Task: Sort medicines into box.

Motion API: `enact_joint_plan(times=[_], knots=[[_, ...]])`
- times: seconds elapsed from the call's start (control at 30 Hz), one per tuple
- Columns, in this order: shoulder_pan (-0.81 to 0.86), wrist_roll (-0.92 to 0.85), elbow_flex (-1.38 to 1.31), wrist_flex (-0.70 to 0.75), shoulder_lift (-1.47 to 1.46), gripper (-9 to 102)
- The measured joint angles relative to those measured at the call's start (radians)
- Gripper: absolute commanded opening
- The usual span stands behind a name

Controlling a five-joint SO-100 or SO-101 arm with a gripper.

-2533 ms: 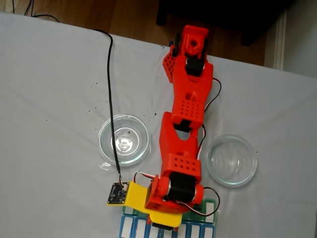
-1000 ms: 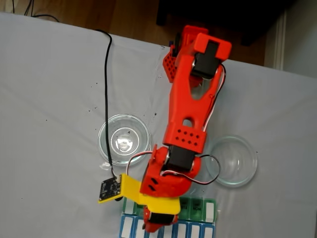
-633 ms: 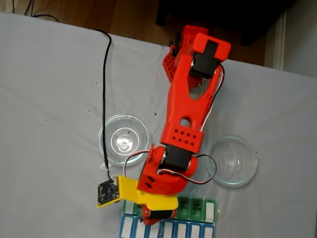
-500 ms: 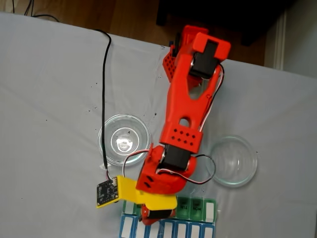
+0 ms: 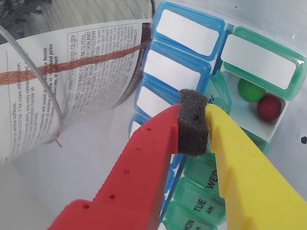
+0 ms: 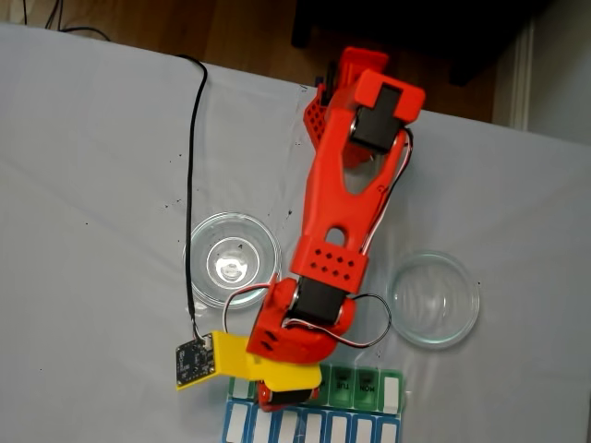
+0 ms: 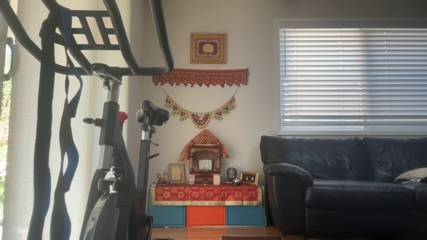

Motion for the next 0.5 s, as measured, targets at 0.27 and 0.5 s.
enact_joint_plan(times=[0.27,0.5], knots=[[0.000,-0.069,0.000,0.121,0.000,1],[0.002,-0.077,0.012,0.164,-0.014,1]])
